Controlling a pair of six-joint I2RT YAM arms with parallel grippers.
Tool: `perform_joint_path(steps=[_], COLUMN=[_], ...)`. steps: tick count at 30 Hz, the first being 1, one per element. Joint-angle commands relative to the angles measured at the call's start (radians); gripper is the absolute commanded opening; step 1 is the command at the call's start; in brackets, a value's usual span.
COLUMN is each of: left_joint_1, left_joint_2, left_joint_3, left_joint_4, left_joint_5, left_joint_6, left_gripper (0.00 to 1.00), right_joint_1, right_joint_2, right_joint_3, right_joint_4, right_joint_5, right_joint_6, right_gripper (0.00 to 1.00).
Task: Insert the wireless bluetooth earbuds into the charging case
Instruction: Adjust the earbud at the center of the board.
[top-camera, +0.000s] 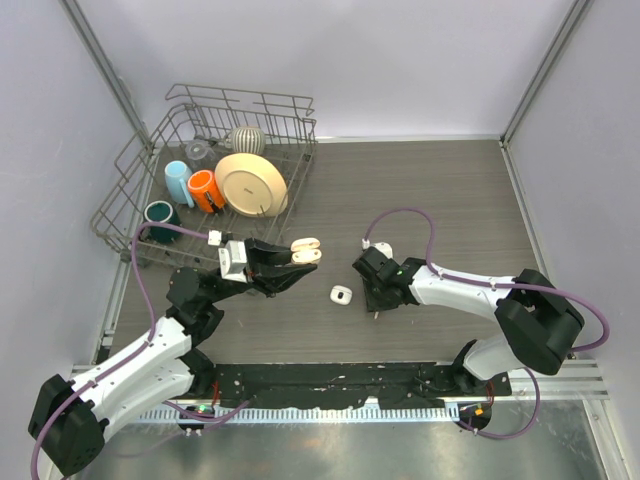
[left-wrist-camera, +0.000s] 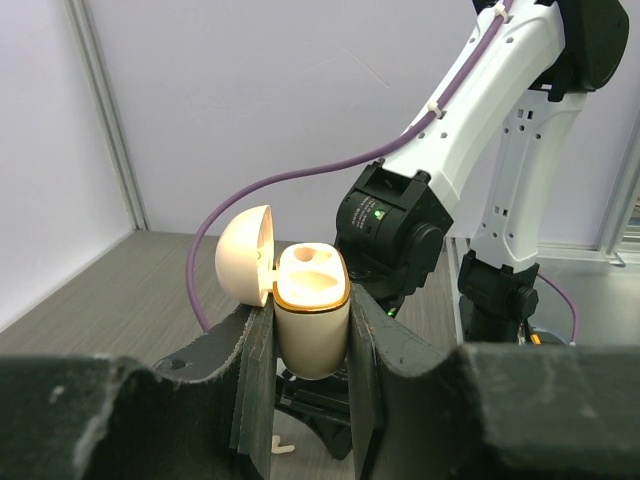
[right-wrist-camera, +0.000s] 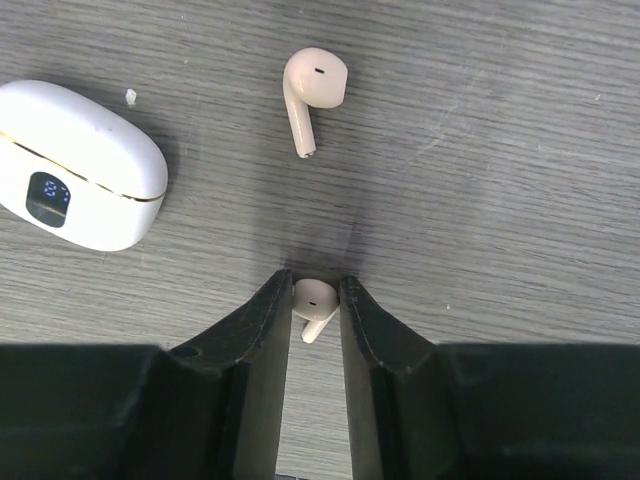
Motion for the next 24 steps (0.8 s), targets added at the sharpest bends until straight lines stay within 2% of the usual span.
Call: perform_joint_path(steps=[1, 4, 19, 24], left_joint_1=[-0.003, -0.003, -0.003, -0.003], left_joint_2=[-0.006, -0.010, -0.001, 0.019], left_joint_3=[0.005, 0.004, 0.002, 0.022], left_joint_4=[0.035, 0.032, 0.039, 0.030], left_joint_5=[-0.012, -0.012, -0.012, -0.001], left_joint_6=[-0.010, -0.010, -0.015, -0.016], left_gripper=[0.00, 0.00, 0.00, 0.00], right_joint_1=[0.007, 0.007, 0.008, 0.010], right_joint_2=[-0.006, -0.012, -0.037, -0.153], right_joint_3=[-0.004, -0.004, -0.010, -0.030], right_joint_4=[-0.006, -0.011, -0.025, 0.000], right_joint_5=[0.022, 0.034, 0.066, 0.120], right_joint_6=[0.025, 0.025, 0.063, 0.113], right_gripper=[0.34, 0.37, 0.43, 0.50])
